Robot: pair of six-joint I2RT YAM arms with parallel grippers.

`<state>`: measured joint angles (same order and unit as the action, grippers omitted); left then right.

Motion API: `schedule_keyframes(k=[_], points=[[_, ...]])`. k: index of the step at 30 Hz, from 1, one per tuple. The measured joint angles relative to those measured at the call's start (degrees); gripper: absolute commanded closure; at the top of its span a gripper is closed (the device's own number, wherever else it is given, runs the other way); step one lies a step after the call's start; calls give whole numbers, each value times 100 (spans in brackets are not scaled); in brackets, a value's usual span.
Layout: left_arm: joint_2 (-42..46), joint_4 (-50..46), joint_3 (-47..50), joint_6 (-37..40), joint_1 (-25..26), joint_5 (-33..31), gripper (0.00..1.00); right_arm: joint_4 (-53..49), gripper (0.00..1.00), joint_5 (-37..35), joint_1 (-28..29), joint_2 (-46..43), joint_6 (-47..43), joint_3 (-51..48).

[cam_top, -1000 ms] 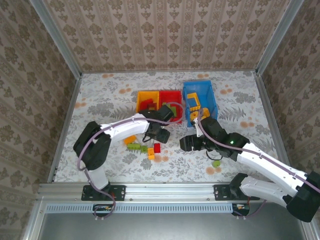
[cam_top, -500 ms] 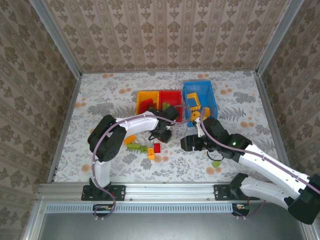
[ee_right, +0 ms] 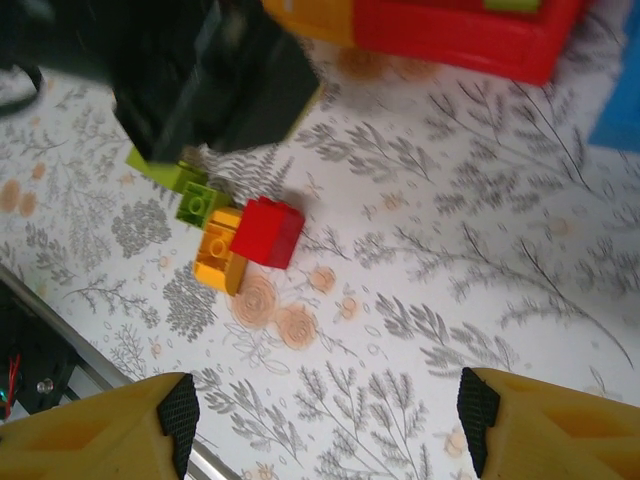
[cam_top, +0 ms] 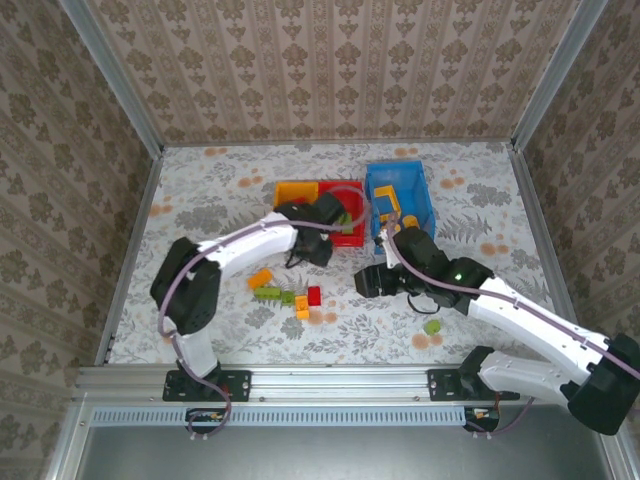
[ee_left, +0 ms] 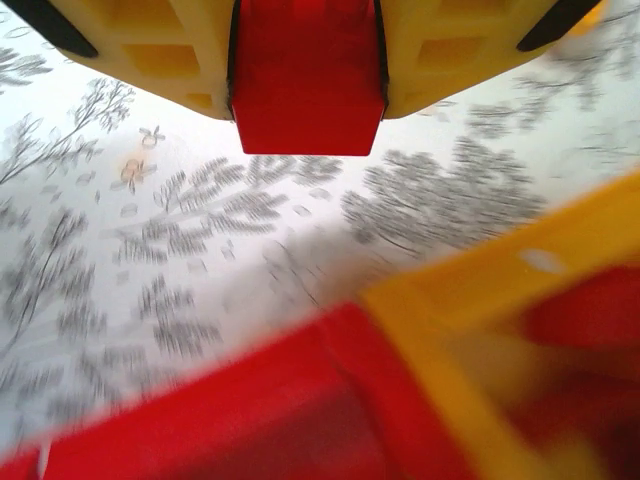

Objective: Sort the legos into containers by color

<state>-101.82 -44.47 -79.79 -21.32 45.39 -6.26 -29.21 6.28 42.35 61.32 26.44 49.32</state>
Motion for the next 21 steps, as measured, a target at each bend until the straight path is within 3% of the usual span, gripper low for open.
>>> schedule_keyframes(k=[5, 10, 18, 21], points=[[304, 37, -463, -188, -815, 66, 72, 345, 27, -111, 127, 520, -367, 533], [-46, 57, -852, -315, -1331, 302, 71, 557, 27, -153, 144, 979, -529, 981], [-774, 90, -1099, -481, -1429, 660, 69, 632, 27, -160, 149, 1128, -533, 1010], [-846, 70, -1088, -553, -1429, 697, 61, 634, 26, -162, 149, 1152, -531, 1010]])
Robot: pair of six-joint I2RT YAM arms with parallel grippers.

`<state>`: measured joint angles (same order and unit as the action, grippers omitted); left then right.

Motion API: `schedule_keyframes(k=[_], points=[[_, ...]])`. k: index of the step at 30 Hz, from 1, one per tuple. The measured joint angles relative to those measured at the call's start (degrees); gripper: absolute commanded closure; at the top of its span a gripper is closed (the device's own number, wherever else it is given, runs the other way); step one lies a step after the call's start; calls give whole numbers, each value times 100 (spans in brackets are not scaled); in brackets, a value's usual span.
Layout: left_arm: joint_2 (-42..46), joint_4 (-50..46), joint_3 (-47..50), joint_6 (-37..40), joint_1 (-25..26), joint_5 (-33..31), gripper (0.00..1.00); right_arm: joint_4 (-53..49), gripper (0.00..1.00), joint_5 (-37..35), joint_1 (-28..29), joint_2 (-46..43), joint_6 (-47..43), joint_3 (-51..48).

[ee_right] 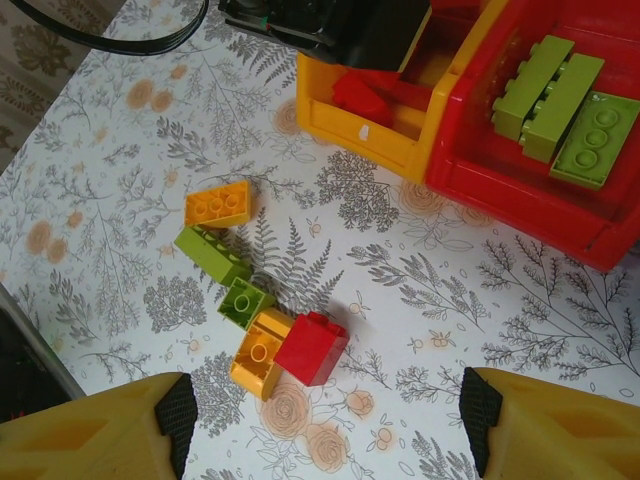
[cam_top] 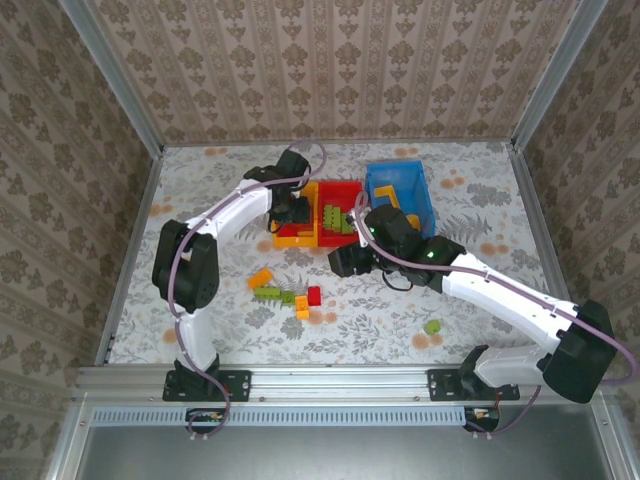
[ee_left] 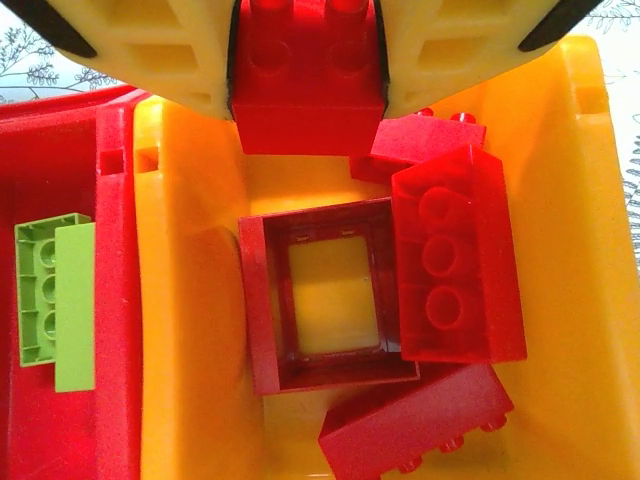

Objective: Sort the legos into containers by color

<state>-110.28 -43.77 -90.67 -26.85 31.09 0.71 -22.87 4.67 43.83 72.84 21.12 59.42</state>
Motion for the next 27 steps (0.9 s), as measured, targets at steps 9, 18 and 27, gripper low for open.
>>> schedule_keyframes(k=[9, 18, 27], points=[[31, -63, 39, -190, 0, 42, 46, -9, 24, -13, 2, 275, -22, 59], [1097, -186, 448, -365, 4, -232, 48, -55, 23, -15, 387, 1078, -435, 597], [4315, -713, 2116, -1239, -50, -1322, 44, -251, 14, -131, 1255, 3458, -704, 2413]])
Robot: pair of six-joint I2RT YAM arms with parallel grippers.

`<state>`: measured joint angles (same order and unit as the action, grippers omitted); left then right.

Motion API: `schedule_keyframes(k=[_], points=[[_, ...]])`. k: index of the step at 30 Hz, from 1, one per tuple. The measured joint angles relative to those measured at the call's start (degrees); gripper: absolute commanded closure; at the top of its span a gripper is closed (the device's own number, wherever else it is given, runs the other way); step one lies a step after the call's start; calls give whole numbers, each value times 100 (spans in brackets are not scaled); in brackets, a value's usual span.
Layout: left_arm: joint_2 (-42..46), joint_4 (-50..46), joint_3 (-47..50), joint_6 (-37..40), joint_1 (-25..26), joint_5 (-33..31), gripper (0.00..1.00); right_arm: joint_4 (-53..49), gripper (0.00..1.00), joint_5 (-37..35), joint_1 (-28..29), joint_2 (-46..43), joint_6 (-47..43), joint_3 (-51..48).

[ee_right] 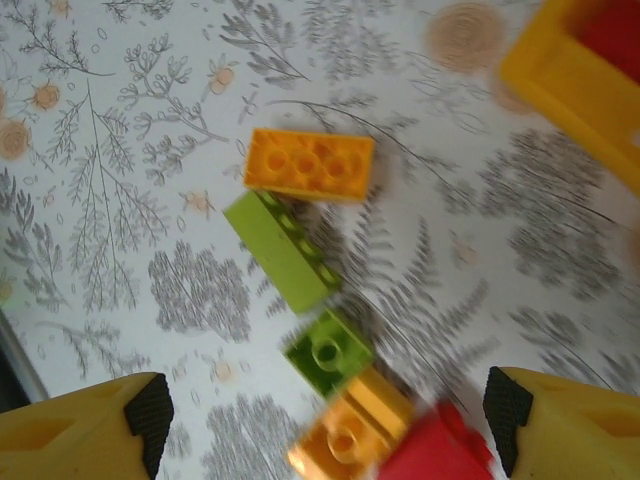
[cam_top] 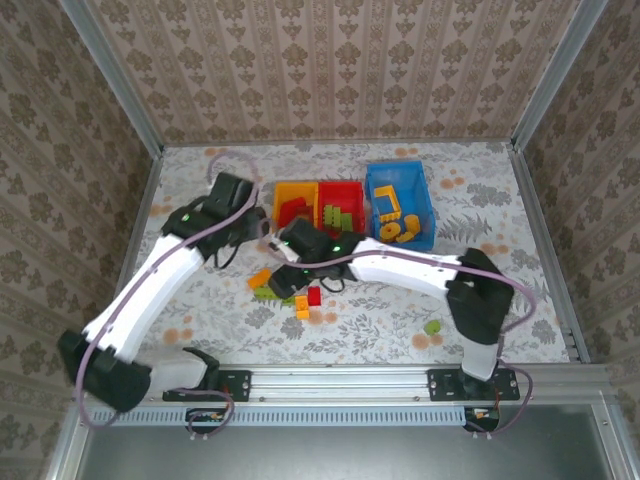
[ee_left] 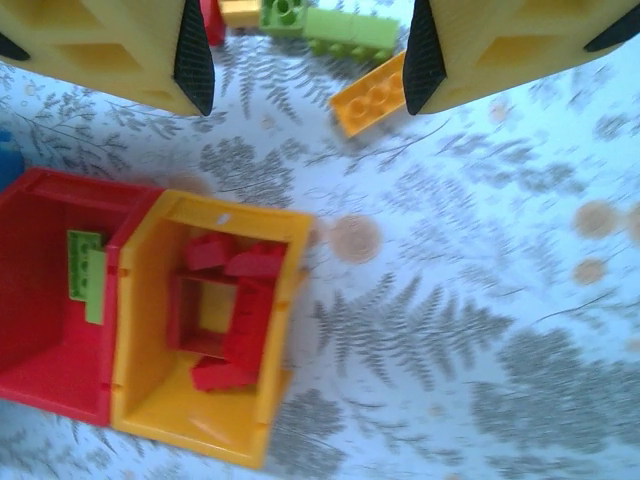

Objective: Sort the legos into containers by color

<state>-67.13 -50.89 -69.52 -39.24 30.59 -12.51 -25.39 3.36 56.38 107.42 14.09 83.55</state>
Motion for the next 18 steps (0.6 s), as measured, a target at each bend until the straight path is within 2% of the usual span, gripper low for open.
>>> schedule_keyframes(k=[4, 8, 14, 18], points=[[1023, -498, 634, -339, -31, -337, 44, -118, 16, -122, 157, 772, 59, 686], [1683, -1034, 938, -538, -31, -555, 44, -442, 21, -337, 120, 1213, -74, 1200], [2157, -1453, 990, -640, -31, -673, 44, -890, 30, -470, -190, 1602, -442, 1539], [2229, -1569, 990, -645, -31, -684, 44, -1139, 32, -452, -345, 1788, -721, 1552]])
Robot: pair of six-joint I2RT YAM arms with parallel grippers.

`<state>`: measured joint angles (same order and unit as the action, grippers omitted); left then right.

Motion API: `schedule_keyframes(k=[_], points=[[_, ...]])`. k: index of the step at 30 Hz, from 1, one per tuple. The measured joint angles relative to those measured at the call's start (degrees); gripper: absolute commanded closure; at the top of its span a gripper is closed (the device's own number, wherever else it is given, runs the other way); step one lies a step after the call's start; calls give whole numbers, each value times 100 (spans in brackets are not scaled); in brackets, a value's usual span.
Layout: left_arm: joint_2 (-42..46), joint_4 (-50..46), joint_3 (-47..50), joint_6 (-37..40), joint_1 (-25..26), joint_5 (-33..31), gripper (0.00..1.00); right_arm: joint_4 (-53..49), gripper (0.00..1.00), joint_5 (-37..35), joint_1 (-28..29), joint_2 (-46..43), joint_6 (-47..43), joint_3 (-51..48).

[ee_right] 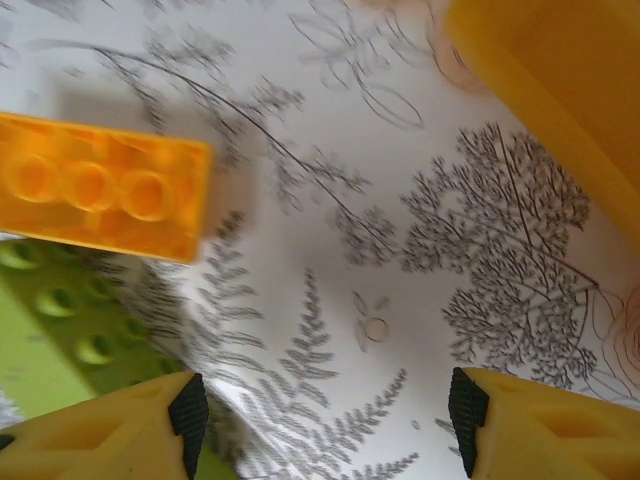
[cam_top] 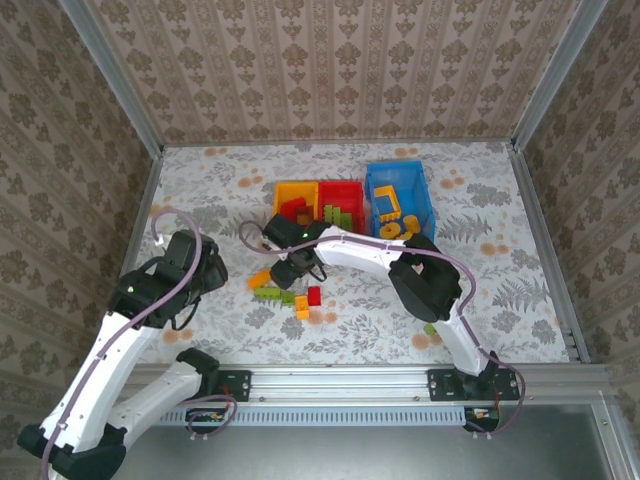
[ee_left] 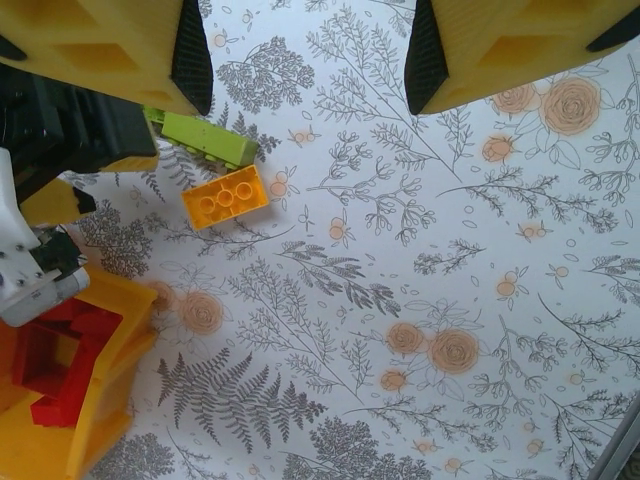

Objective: Sort the legos into containers by color

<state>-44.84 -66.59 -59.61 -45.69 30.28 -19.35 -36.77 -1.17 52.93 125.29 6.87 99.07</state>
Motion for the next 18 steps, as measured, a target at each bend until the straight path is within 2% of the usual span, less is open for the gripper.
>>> schedule_keyframes(k=[6, 11, 18], points=[[2, -33, 0, 9, 0, 2, 44, -278, 28, 144, 24, 284, -295, 221], [2, -33, -4, 24, 0, 2, 44, -431, 21, 205, 120, 614, -520, 658], [173, -83, -44, 24, 0, 2, 43, -579, 16, 181, 249, 1082, -535, 1397]])
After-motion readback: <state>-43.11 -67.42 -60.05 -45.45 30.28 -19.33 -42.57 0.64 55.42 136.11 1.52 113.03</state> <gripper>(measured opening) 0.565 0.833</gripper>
